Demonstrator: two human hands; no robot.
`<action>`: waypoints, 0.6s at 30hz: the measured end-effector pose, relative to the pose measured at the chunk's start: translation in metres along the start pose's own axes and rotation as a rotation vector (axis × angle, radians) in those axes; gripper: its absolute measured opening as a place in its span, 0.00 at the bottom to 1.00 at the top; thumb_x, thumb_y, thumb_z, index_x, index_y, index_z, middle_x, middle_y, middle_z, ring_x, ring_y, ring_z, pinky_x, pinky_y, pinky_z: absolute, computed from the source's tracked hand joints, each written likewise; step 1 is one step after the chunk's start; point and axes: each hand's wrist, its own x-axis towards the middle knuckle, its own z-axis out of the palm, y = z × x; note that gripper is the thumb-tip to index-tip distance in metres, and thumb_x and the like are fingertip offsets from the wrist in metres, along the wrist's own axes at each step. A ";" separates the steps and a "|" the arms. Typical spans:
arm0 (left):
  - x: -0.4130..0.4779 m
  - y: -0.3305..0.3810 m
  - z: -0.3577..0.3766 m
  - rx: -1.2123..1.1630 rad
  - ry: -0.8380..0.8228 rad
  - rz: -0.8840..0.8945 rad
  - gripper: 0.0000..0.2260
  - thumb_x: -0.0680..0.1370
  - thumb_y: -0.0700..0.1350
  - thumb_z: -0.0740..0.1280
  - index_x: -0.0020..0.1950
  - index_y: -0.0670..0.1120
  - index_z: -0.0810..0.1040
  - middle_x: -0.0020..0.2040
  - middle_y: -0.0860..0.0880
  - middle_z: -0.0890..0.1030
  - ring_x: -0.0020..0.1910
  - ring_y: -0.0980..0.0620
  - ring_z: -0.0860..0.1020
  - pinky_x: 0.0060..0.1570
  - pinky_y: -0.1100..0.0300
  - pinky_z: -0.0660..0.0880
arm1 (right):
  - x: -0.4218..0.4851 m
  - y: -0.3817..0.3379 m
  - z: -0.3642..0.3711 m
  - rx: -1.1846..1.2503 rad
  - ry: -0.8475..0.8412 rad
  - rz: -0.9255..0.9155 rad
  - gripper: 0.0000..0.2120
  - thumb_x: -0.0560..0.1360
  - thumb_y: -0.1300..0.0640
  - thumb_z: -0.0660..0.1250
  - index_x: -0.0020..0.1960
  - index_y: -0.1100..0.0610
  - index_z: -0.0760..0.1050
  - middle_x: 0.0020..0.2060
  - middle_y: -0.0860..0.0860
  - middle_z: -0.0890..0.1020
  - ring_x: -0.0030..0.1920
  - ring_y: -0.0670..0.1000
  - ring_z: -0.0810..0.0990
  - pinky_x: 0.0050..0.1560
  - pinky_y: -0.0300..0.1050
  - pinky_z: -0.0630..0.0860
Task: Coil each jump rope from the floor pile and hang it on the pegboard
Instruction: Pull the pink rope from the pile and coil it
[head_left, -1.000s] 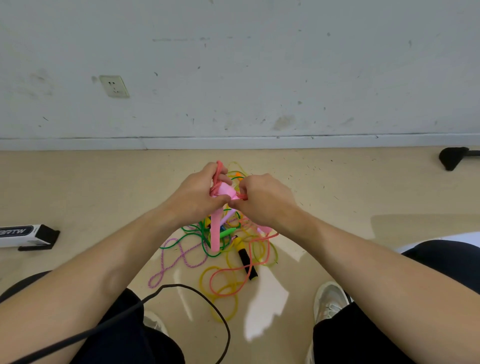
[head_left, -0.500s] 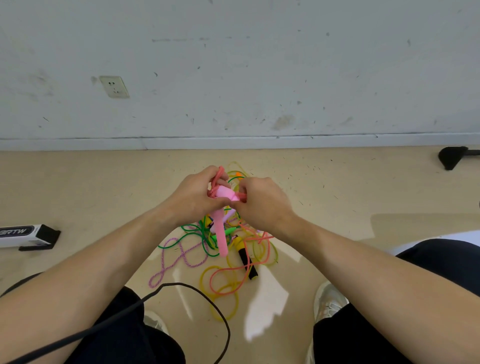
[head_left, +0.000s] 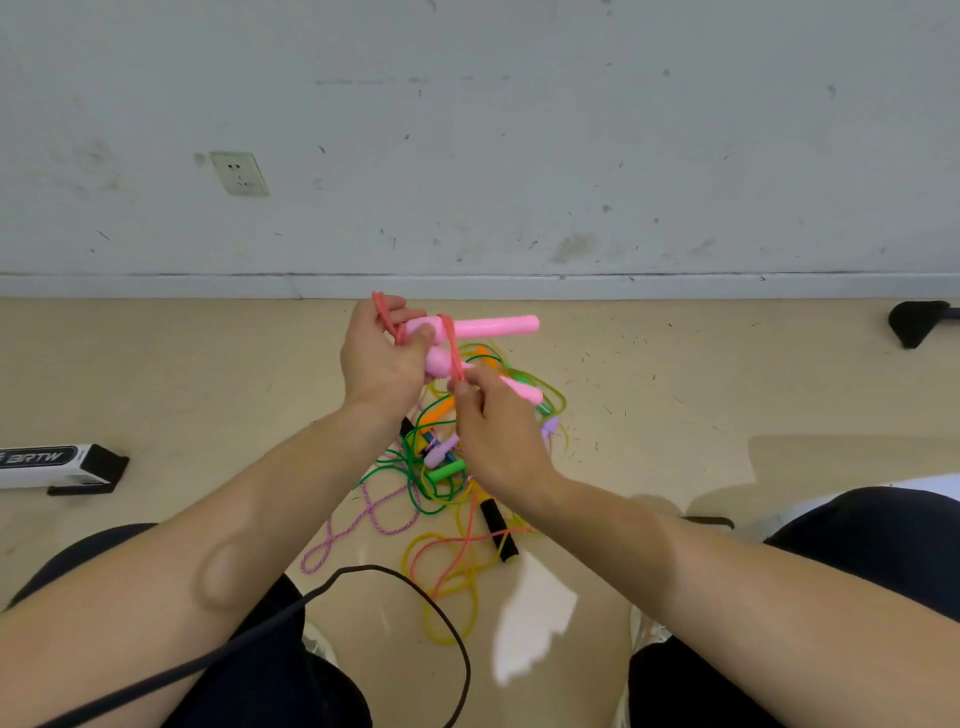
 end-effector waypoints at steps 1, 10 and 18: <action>0.001 0.003 0.001 -0.073 0.012 -0.071 0.16 0.76 0.34 0.71 0.60 0.44 0.73 0.50 0.53 0.82 0.52 0.48 0.82 0.43 0.44 0.83 | -0.002 0.003 0.003 -0.004 -0.021 0.014 0.10 0.83 0.49 0.52 0.47 0.47 0.70 0.34 0.52 0.83 0.34 0.51 0.77 0.42 0.55 0.75; 0.004 0.017 0.000 -0.310 -0.094 -0.458 0.21 0.75 0.38 0.74 0.62 0.41 0.68 0.52 0.45 0.76 0.36 0.54 0.82 0.33 0.59 0.82 | 0.009 0.005 -0.003 -0.153 -0.035 -0.161 0.08 0.82 0.47 0.52 0.45 0.42 0.65 0.31 0.51 0.80 0.37 0.58 0.80 0.39 0.58 0.74; 0.005 0.019 -0.008 -0.360 -0.156 -0.431 0.24 0.71 0.36 0.77 0.60 0.41 0.66 0.54 0.45 0.81 0.36 0.53 0.84 0.34 0.59 0.81 | 0.018 0.005 -0.011 -0.101 -0.097 -0.200 0.12 0.83 0.49 0.56 0.41 0.42 0.69 0.29 0.47 0.74 0.29 0.46 0.76 0.39 0.56 0.77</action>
